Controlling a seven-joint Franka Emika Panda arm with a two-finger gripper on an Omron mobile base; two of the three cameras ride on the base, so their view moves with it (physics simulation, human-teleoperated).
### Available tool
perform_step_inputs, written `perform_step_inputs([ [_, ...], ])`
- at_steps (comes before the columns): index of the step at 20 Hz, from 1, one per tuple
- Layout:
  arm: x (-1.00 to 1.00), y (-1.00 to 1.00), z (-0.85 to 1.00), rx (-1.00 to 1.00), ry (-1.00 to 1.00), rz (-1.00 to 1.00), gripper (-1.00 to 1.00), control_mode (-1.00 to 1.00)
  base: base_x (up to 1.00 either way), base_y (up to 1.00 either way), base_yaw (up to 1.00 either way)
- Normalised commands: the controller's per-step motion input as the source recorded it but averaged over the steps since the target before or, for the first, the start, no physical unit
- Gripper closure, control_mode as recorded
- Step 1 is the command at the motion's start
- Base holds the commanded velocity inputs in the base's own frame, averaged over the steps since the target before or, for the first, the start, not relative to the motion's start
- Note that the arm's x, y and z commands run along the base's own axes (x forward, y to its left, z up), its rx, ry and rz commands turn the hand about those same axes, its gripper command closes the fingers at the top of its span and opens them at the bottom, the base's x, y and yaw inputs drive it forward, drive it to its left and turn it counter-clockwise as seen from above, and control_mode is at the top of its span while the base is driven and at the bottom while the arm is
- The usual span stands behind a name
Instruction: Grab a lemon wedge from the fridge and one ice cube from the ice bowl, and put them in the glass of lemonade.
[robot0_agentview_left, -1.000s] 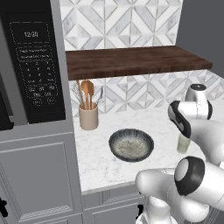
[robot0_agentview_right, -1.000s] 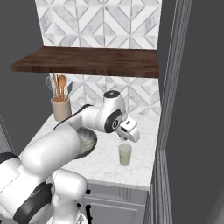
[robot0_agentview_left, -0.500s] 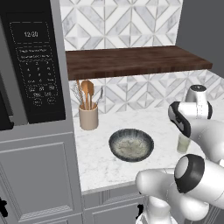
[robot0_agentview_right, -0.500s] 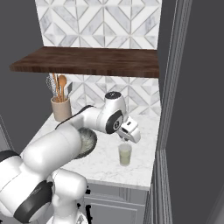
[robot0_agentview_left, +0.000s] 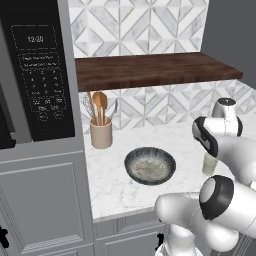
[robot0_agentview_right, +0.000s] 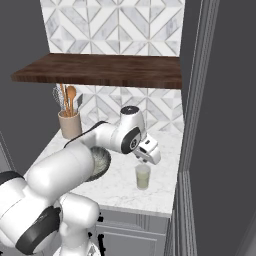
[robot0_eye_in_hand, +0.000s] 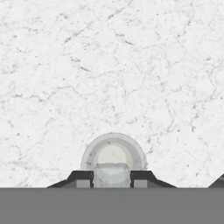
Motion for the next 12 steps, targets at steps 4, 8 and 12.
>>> perform_step_inputs([
  [4,0.0,0.0,0.0,0.0,0.0,0.0,-1.0,-1.0,0.0,0.0,0.0],
  [8,0.0,0.0,0.0,0.0,0.0,0.0,-1.0,-1.0,0.0,0.0,0.0],
  [12,-0.05,0.0,0.04,0.0,-0.02,0.0,-1.0,-1.0,0.0,0.0,0.0],
])
